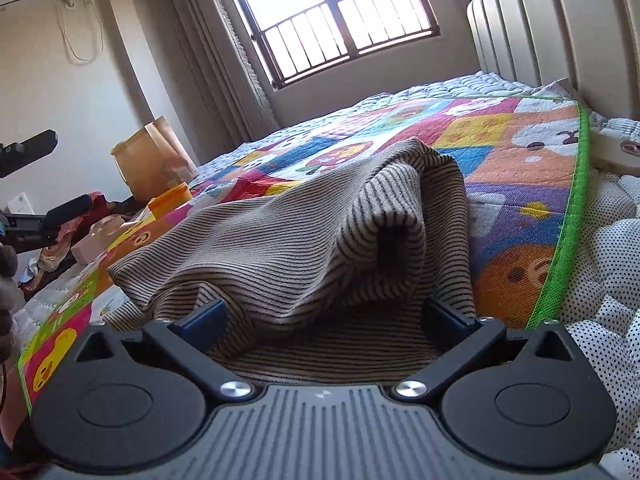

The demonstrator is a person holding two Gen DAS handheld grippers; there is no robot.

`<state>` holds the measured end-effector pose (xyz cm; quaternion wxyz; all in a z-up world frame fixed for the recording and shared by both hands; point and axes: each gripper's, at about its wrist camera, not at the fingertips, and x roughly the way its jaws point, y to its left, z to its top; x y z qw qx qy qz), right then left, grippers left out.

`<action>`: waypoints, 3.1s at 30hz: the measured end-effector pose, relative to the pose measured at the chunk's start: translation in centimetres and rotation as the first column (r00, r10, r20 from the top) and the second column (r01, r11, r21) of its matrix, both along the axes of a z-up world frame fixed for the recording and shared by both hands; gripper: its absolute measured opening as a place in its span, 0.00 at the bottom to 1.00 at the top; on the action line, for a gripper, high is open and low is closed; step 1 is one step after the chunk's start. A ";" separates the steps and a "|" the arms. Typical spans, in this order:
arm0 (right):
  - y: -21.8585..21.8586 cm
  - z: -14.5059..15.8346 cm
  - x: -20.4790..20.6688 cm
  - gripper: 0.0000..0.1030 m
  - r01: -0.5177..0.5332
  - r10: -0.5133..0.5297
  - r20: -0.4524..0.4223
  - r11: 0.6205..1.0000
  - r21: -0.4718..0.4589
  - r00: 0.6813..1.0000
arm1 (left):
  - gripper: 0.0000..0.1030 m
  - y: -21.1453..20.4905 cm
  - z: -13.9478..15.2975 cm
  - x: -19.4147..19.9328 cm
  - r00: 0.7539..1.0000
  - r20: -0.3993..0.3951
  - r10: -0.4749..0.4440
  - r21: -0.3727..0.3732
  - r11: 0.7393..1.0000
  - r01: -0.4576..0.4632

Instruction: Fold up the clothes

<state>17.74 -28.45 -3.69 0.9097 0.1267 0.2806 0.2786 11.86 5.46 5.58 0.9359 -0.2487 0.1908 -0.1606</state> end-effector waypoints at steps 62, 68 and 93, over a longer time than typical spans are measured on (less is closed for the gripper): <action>-1.8 4.8 8.7 1.00 0.283 -0.291 0.040 0.875 -0.393 0.956 | 1.00 -1.0 -5.9 6.1 0.922 -0.363 -0.138 -0.110 0.988 0.104; -1.4 1.6 9.5 1.00 0.265 -0.298 -0.009 0.863 -0.430 0.955 | 1.00 -0.7 -7.4 7.1 0.904 -0.405 -0.141 -0.122 0.988 0.099; 1.3 1.8 -4.3 1.00 0.160 -0.179 -0.036 0.940 -0.302 0.983 | 1.00 0.5 -5.5 6.4 0.917 -0.396 -0.046 0.091 0.992 0.089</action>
